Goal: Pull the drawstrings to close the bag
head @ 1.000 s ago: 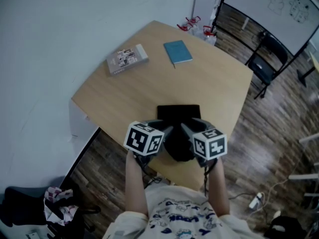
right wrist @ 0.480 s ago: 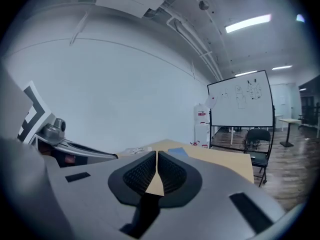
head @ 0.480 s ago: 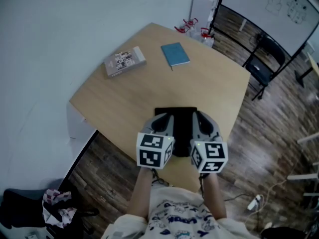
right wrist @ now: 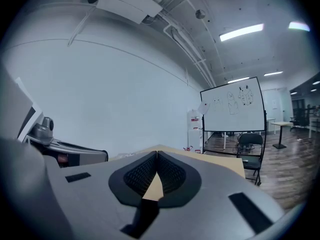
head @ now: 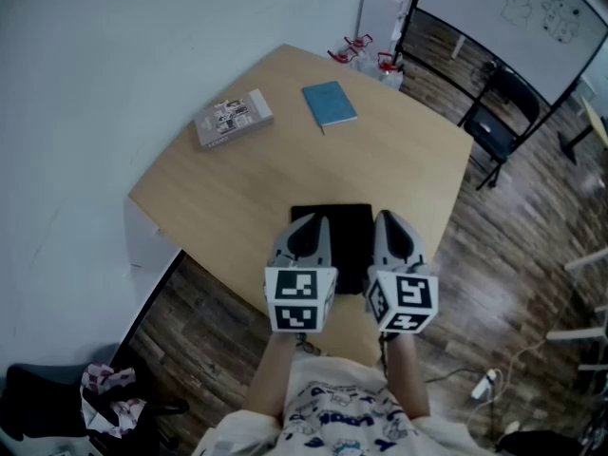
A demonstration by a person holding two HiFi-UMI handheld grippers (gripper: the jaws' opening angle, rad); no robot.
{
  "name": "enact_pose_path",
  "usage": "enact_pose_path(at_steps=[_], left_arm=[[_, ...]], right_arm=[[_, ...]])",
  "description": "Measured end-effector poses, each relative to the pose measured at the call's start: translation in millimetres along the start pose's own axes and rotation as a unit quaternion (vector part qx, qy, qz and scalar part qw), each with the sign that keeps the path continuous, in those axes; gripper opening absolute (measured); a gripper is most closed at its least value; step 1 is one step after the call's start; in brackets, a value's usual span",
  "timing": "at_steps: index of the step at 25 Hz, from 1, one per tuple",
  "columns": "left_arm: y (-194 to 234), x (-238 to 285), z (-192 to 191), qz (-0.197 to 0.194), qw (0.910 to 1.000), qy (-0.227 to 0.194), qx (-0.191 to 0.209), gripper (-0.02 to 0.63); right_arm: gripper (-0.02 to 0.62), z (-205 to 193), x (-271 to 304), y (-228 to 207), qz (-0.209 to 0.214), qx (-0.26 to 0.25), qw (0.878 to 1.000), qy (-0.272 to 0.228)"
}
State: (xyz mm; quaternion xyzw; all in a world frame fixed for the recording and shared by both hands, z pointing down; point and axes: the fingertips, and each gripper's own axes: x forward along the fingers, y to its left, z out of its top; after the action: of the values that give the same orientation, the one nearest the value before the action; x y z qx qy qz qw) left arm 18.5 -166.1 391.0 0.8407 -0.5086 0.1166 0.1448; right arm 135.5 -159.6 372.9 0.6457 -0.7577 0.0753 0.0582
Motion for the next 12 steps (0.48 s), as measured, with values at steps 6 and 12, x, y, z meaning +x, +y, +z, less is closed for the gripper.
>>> enact_pose_path(at_steps=[6,12], left_arm=[[4.9,-0.8,-0.6,0.009,0.9999,-0.002,0.006,0.014],[5.8,-0.9,-2.8,0.006,0.9999,0.003,0.008,0.014]], right_arm=[[0.005,2.1,-0.8,-0.3,0.004,-0.006,1.000,-0.002],[0.005,-3.5,-0.5,-3.2,-0.003,-0.001,1.000,0.004]])
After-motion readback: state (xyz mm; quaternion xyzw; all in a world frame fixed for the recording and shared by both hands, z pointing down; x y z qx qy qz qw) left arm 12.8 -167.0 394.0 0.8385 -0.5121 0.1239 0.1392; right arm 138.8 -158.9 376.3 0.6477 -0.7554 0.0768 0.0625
